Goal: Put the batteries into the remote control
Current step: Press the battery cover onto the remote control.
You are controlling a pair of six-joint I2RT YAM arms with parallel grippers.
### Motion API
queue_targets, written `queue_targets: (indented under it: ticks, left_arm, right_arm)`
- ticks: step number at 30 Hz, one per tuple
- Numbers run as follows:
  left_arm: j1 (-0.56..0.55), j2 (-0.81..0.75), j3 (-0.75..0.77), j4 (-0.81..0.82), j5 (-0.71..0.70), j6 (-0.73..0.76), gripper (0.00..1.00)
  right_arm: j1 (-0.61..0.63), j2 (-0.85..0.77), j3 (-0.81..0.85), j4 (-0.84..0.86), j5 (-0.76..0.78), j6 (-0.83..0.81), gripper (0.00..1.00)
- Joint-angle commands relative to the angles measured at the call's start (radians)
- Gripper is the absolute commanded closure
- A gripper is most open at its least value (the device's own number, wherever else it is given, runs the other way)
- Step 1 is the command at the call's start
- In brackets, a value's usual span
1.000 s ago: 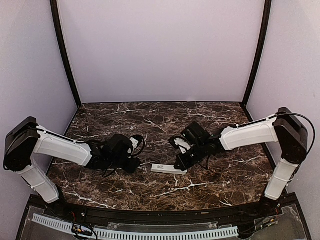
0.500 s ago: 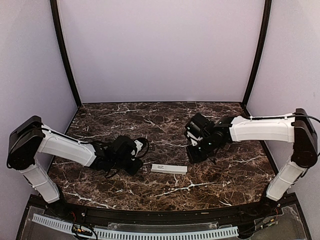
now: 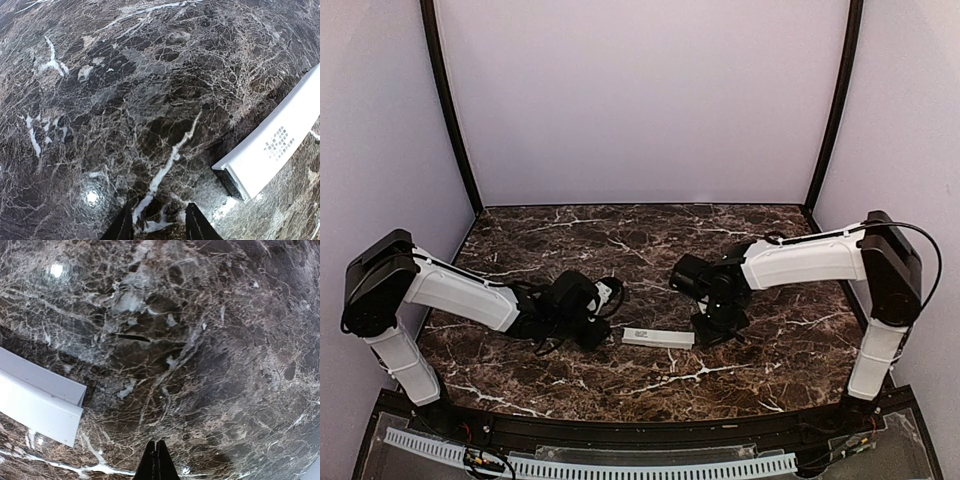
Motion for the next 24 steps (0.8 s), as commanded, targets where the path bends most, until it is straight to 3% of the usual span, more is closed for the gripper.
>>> queue_targets:
  ticks: [1, 9, 24]
  left_arm:
    - [-0.004, 0.004, 0.011, 0.001, 0.014, 0.007, 0.64]
    - [-0.003, 0.004, 0.011, -0.004, 0.011, 0.009, 0.65]
    - [-0.004, 0.01, 0.013, -0.007, 0.008, 0.01, 0.65]
  right_arm:
    - [-0.008, -0.075, 0.024, 0.013, 0.012, -0.038, 1.0]
    - [-0.003, -0.154, 0.047, 0.187, -0.129, -0.135, 1.0]
    - [-0.023, 0.004, -0.077, 0.322, -0.241, -0.119, 1.0]
